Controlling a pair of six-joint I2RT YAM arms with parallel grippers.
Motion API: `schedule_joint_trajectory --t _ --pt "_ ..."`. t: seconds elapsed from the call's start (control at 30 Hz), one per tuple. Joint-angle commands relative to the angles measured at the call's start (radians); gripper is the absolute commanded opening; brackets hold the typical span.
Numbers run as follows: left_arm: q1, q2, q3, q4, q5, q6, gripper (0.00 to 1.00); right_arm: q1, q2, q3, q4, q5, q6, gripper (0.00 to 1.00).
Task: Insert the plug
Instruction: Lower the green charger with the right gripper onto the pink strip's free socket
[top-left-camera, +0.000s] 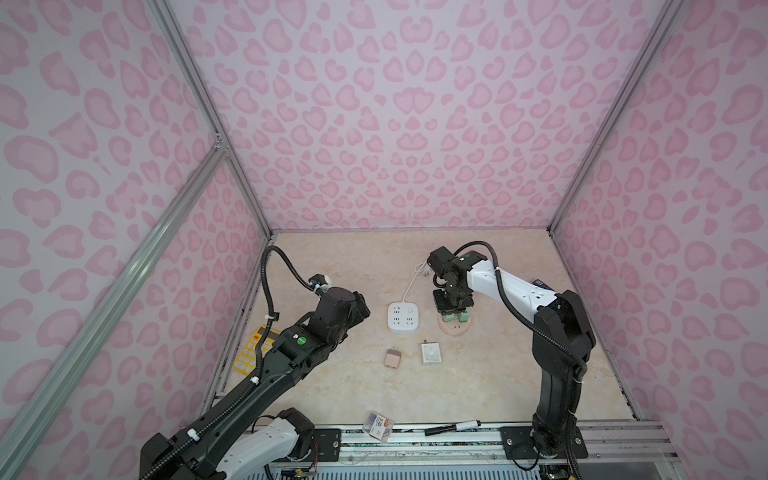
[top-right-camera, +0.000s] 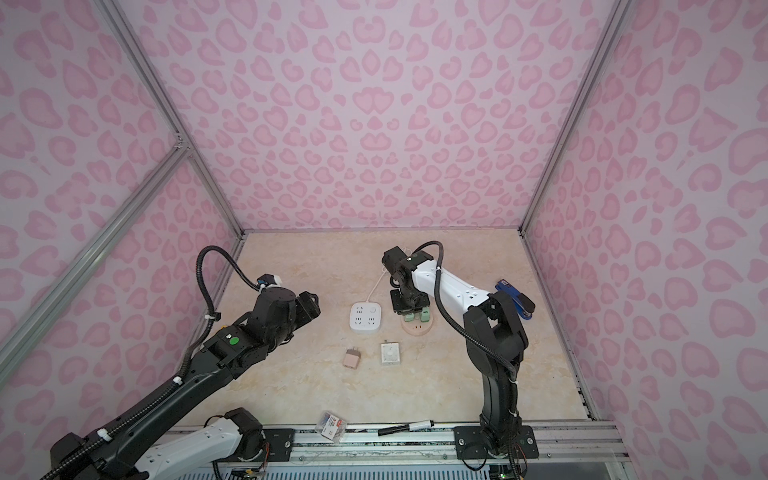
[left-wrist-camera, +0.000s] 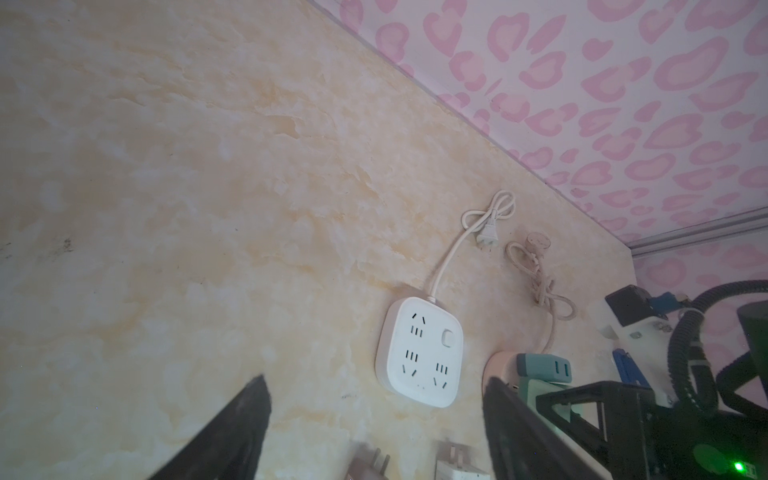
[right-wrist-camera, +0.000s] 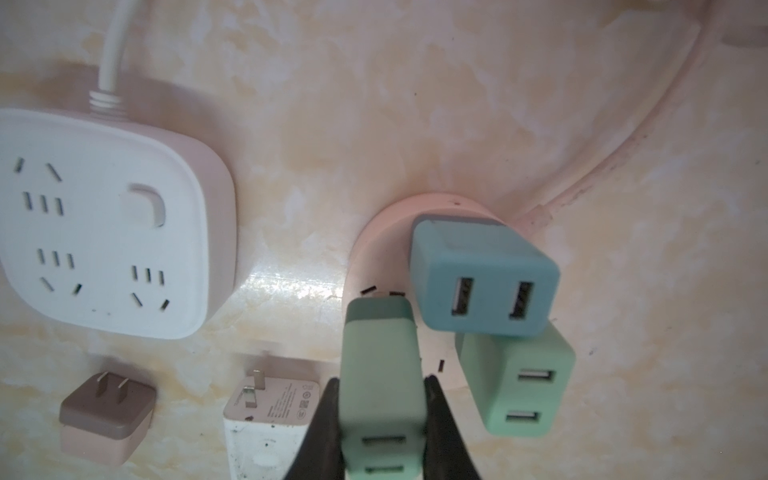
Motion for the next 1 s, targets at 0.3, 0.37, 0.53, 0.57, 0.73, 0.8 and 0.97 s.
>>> schedule_joint_trajectory --t 0.3,0.37,0.53,0.57,0.73,0.8,0.97 --pt "0.001 0.014 -0.007 0.038 -0.002 0.004 0.83 0.0 -0.034 -0.044 0.0 0.03 0.016 0.0" --pt "0.001 0.014 -0.009 0.04 -0.001 0.005 0.83 0.0 -0.028 -0.044 0.0 0.035 0.013 0.0" --pt "0.001 0.012 -0.006 0.032 -0.012 0.006 0.83 -0.001 -0.018 -0.053 0.011 0.055 0.017 0.0" --pt "0.001 0.011 -0.006 0.032 -0.012 0.006 0.83 -0.002 -0.015 -0.052 0.016 0.054 0.018 0.0" --pt "0.001 0.012 -0.006 0.033 -0.014 0.008 0.83 -0.001 -0.002 -0.048 0.024 0.052 0.017 0.0" --pt "0.001 0.013 -0.005 0.033 -0.013 0.008 0.83 -0.001 0.004 -0.043 0.025 0.051 0.017 0.0" --pt "0.001 0.018 -0.006 0.035 -0.011 0.009 0.83 -0.005 0.023 -0.036 0.012 0.063 0.013 0.0"
